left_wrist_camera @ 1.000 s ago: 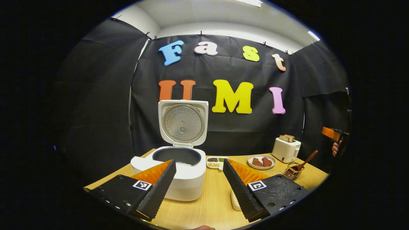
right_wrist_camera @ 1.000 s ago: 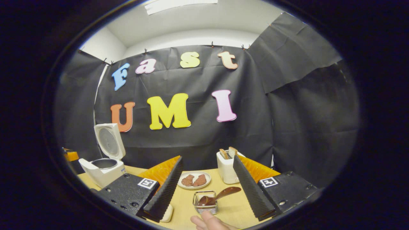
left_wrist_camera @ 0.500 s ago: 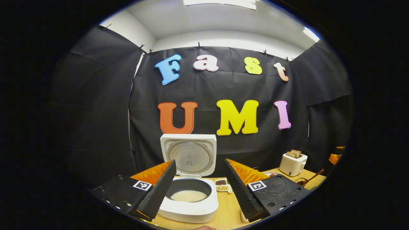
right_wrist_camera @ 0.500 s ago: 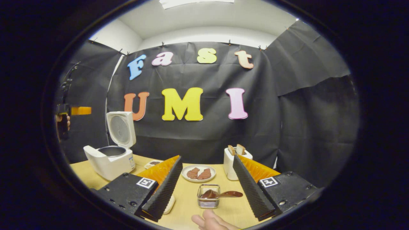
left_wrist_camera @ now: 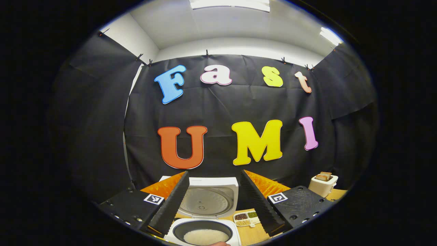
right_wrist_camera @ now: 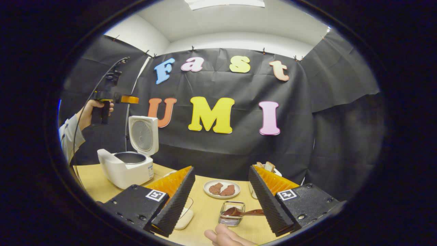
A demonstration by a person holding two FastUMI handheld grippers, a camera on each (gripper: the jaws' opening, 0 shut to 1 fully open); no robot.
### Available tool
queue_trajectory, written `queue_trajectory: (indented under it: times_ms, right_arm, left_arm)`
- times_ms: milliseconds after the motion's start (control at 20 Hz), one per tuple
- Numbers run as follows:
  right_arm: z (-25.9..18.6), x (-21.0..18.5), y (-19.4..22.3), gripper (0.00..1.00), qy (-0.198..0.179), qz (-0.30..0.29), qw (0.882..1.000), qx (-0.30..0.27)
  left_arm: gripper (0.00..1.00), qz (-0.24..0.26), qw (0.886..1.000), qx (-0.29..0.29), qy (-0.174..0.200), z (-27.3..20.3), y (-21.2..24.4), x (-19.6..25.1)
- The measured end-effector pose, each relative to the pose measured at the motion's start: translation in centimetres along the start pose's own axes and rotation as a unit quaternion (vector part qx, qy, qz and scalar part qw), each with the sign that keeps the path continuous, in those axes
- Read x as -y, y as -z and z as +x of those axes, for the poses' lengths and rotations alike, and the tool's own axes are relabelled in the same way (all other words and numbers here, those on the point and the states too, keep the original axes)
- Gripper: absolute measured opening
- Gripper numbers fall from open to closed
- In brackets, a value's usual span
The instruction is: Close the left gripper, press the button to open the rice cooker; take a wooden spoon from the chopstick holder with the right hand, scoop a spoonful of rice and pour it into the rice cooker, then put the wooden spoon back into the chopstick holder.
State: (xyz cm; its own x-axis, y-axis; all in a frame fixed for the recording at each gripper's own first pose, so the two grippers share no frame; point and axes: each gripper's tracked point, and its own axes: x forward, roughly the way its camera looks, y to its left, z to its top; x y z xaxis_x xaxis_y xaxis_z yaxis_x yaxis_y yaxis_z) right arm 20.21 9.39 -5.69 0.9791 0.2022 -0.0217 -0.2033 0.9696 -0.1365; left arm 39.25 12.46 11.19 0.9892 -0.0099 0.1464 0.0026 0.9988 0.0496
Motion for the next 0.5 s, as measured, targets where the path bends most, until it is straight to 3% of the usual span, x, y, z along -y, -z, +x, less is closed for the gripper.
queue_trajectory:
  times_ms: [200, 350, 500]
  right_arm:
    - [0.5, -0.3, 1.3, 0.99, -0.02, -0.005, 1.0, -0.006]
    - [0.8, 0.0, 2.3, 0.97, -0.012, -0.002, 1.0, -0.013]
    - [1.2, -0.6, 3.9, 1.0, -0.014, -0.003, 1.0, -0.023]
  left_arm:
    - [0.95, -0.005, 0.999, 0.023, -0.037, 5.6, 0.0, -2.8]
    - [0.95, 0.002, 1.0, 0.019, -0.012, 9.3, 1.1, -2.6]
    - [0.95, -0.015, 0.999, 0.005, -0.037, 11.9, 3.1, -4.6]
